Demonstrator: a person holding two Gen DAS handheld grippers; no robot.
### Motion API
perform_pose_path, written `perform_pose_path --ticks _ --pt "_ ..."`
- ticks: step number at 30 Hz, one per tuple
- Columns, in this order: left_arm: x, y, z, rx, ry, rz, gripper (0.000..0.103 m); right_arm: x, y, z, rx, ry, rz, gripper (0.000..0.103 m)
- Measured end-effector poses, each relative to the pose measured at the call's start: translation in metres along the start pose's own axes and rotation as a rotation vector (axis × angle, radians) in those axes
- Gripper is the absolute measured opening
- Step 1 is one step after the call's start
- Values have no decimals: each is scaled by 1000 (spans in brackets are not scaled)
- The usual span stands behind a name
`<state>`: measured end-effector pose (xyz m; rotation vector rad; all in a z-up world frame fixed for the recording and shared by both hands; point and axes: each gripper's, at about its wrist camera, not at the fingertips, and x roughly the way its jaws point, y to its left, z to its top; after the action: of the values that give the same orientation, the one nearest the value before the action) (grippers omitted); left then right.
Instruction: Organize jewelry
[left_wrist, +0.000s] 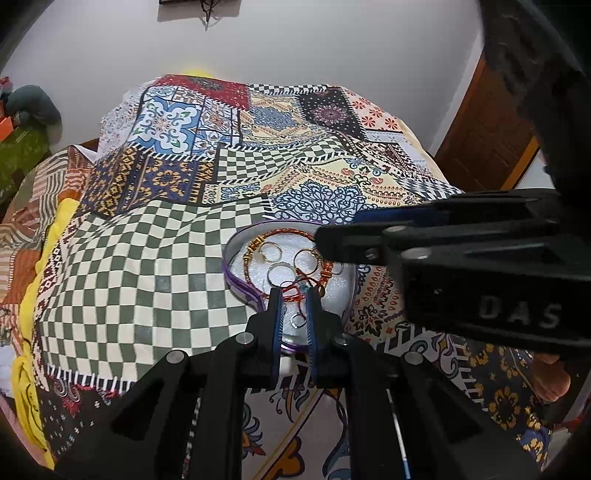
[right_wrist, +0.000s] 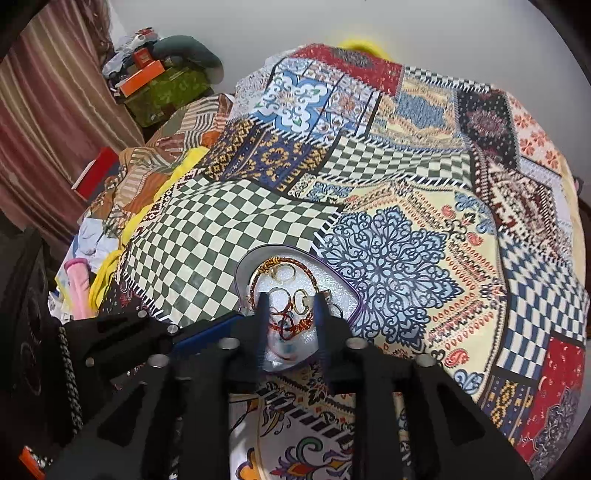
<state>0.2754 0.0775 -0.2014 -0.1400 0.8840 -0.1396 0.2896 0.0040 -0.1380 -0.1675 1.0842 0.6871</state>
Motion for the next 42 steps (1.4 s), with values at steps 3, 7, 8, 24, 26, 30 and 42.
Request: perform_pose_path --ticks 3,7,8,24,26,30,42 --pt "-13 2 0 -9 -15 16 11 -13 6 -2 -22 -42 -32 27" --pt "-38 4 2 -15 -58 37 12 -39 10 -7 -13 -108 -42 27" --pt "-50 4 3 -14 -82 45 14 -48 10 -8 -10 -128 -41 27" --pt "-257 -56 -16 55 -567 121 37 -223 74 -78 -58 -628 -153 27" --pt "-278 -63 -24 56 -620 124 40 -244 87 -93 -69 -700 -176 27" --pt "-316 -80 -45 83 -725 170 49 -272 103 -119 -79 -810 -208 37" --pt "-343 -95 -77 72 -803 237 88 -293 124 -149 -26 -964 -292 102"
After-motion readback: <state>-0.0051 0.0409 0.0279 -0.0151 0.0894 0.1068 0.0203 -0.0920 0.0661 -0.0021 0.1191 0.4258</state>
